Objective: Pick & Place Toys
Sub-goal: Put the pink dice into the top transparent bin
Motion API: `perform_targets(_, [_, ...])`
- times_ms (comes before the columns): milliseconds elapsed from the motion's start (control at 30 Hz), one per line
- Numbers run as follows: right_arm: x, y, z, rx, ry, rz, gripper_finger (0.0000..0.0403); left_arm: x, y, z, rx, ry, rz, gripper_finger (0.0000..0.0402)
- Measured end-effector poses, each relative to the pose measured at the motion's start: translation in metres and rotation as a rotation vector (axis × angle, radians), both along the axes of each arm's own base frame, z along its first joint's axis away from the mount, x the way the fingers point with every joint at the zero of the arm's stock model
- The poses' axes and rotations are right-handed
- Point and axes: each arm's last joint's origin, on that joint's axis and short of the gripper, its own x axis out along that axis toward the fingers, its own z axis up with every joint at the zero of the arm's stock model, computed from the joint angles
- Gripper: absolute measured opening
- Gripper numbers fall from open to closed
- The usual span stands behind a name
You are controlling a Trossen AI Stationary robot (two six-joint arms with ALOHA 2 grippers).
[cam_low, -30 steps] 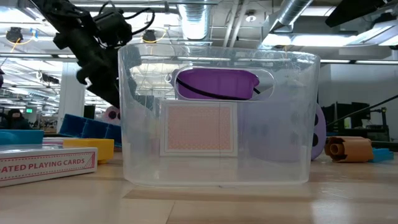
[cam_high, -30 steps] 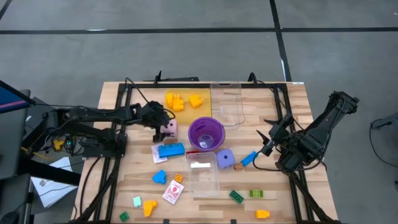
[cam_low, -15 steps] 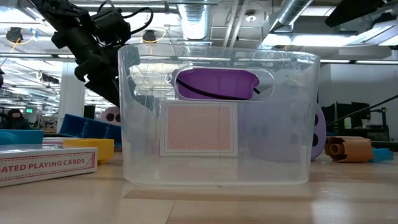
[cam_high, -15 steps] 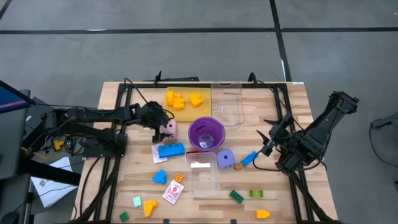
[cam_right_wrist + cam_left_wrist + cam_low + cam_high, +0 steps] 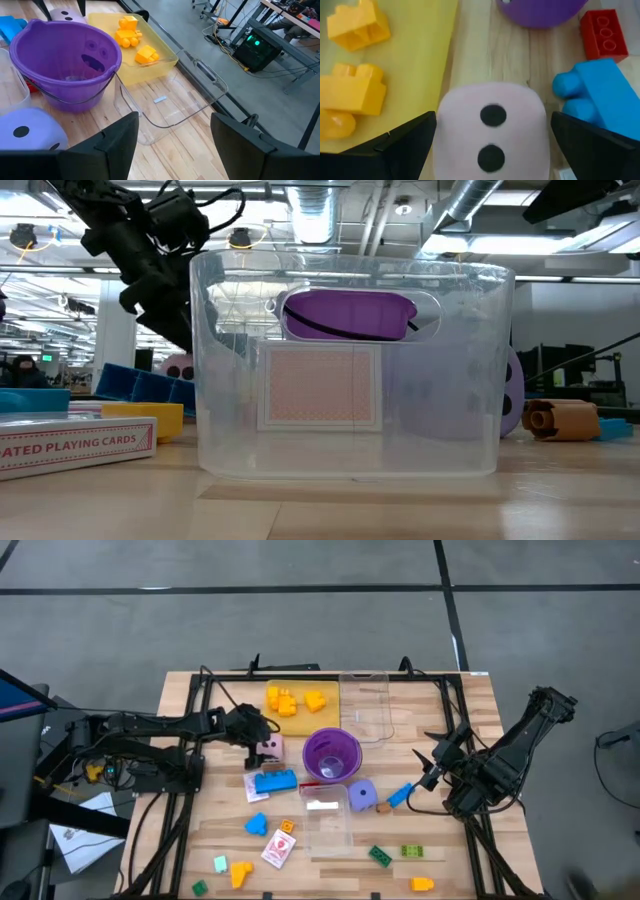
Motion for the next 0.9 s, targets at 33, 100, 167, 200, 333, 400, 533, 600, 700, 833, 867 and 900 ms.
perform_targets(33, [0.000,0.000,0.000,0.000,0.000,0.000,0.0242,-0.001,0.000,-0.001,-0.005,0.008,0.004,0.0388])
perform_targets(100, [0.000,0.000,0.000,0.000,0.000,0.000,0.0242,-0.001,0.000,-0.002,-0.008,0.008,0.007,0.0388])
perform_targets(167, [0.000,0.000,0.000,0.000,0.000,0.000,0.0242,-0.002,-0.001,-0.003,-0.009,0.011,0.008,0.0388])
perform_targets(200, [0.000,0.000,0.000,0.001,0.000,0.000,0.0242,-0.002,-0.001,-0.004,-0.010,0.012,0.010,0.0388])
perform_targets(333, [0.000,0.000,0.000,0.004,-0.001,0.001,0.0242,-0.004,-0.001,-0.006,-0.029,0.014,0.031,0.0388])
perform_targets(400, [0.000,0.000,0.000,0.004,-0.001,0.001,0.0242,-0.003,-0.002,-0.006,-0.044,0.012,0.030,0.0388])
perform_targets(533, [0.000,0.000,0.000,0.008,0.001,0.000,0.0242,-0.002,-0.006,-0.006,-0.057,0.007,0.008,0.0388])
perform_targets(600, [0.000,0.000,0.000,0.008,0.002,0.000,0.0242,-0.002,-0.008,-0.005,-0.043,-0.002,0.007,0.0388])
perform_targets(700, [0.000,0.000,0.000,0.008,0.002,0.000,0.0242,-0.003,-0.011,-0.002,-0.036,-0.021,0.002,0.0388])
perform_targets(833, [0.000,0.000,0.000,0.008,0.002,0.000,0.0242,-0.006,-0.011,0.005,-0.025,-0.062,0.001,0.0388])
perform_targets(867, [0.000,0.000,0.000,0.008,0.002,0.000,0.0242,-0.006,-0.011,0.006,-0.023,-0.067,0.001,0.0388])
perform_targets(900, [0.000,0.000,0.000,0.008,0.002,0.000,0.0242,-0.006,-0.011,0.007,-0.022,-0.070,0.002,0.0388])
